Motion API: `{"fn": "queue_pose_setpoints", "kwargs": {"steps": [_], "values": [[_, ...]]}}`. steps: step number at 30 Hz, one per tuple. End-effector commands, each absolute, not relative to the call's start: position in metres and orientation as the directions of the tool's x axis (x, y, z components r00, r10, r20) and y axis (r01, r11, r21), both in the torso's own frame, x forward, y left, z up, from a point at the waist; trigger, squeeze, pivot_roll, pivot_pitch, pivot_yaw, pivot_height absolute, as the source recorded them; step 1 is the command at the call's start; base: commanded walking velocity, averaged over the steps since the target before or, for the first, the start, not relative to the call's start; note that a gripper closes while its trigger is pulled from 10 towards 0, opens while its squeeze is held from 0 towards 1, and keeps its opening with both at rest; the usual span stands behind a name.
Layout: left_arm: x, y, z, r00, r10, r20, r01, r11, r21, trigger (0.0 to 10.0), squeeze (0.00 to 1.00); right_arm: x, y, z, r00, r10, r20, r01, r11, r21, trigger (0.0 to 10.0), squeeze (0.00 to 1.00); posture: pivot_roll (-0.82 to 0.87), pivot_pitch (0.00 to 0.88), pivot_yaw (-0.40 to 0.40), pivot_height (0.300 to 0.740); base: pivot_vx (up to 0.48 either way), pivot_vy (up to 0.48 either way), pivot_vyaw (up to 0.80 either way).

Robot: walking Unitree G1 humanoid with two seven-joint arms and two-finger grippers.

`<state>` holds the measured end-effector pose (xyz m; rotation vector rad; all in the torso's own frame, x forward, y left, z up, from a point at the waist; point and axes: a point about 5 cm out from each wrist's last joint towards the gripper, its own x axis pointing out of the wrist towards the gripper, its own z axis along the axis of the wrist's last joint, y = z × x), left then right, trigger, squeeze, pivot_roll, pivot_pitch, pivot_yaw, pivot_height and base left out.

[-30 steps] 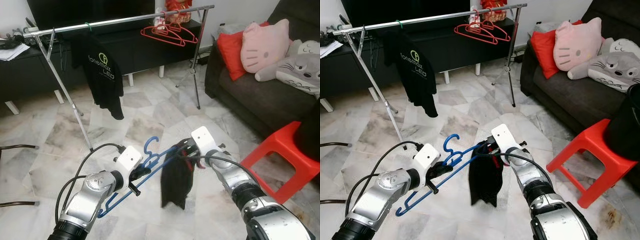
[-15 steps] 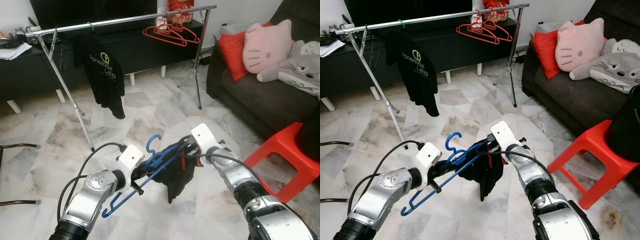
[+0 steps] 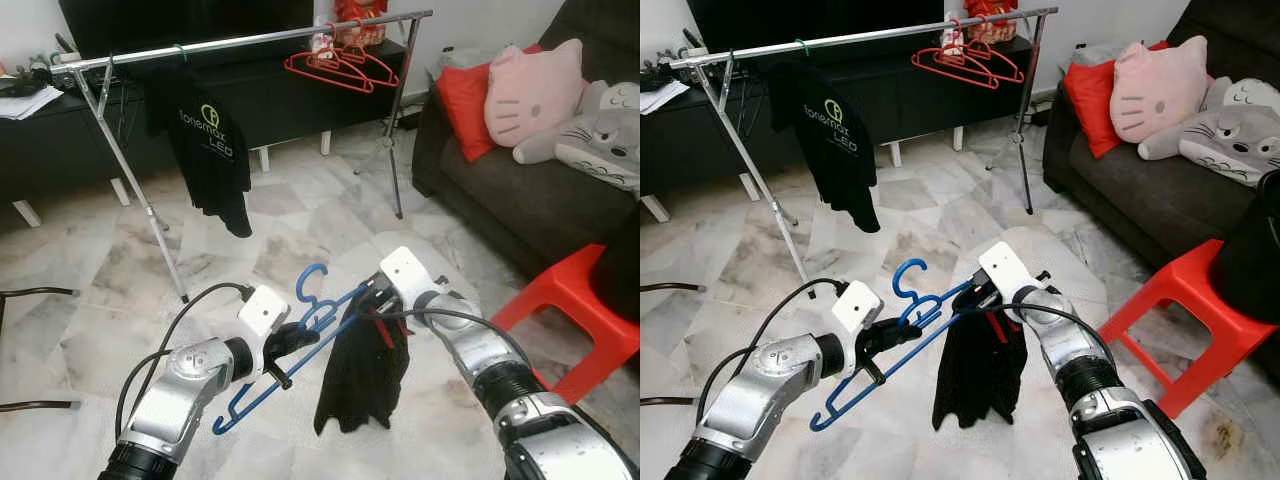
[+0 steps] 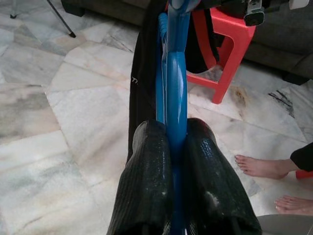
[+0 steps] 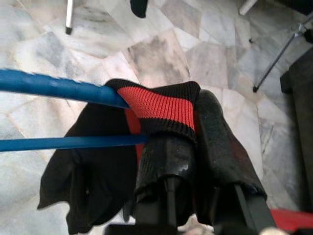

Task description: Hang hanger

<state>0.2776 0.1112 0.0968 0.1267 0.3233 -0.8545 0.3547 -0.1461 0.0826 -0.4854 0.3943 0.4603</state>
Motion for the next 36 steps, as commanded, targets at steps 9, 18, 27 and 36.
{"fn": "queue_pose_setpoints", "kwargs": {"steps": [9,18,27,36], "values": [[0.278,0.102,0.091,0.605,-0.721,-0.337,0.763,0.646,-0.012,10.0,0.0,0.355,-0.136,0.102,0.823,0.387,-0.416,-0.539,0.761,-0.36,10.0,0.0,-0.04,0.0,-0.051,0.74,0.0,0.0,0.0],[0.288,0.101,0.088,0.675,-0.654,-0.343,0.701,0.712,0.022,10.0,0.0,0.351,-0.133,0.108,0.82,0.401,-0.408,-0.547,0.759,-0.353,10.0,0.0,-0.05,0.0,-0.046,0.74,0.0,0.0,0.0],[0.292,0.098,0.089,0.676,-0.657,-0.333,0.703,0.71,0.025,10.0,0.0,0.351,-0.13,0.124,0.828,0.434,-0.355,-0.552,0.74,-0.383,10.0,0.0,-0.06,0.0,-0.046,0.74,0.0,0.0,0.0],[0.293,0.092,0.089,0.665,-0.675,-0.319,0.714,0.701,0.007,10.0,0.0,0.347,-0.119,0.143,0.794,0.522,-0.312,-0.608,0.687,-0.397,10.0,0.0,-0.06,0.0,-0.045,0.74,0.0,0.0,0.0]]}}
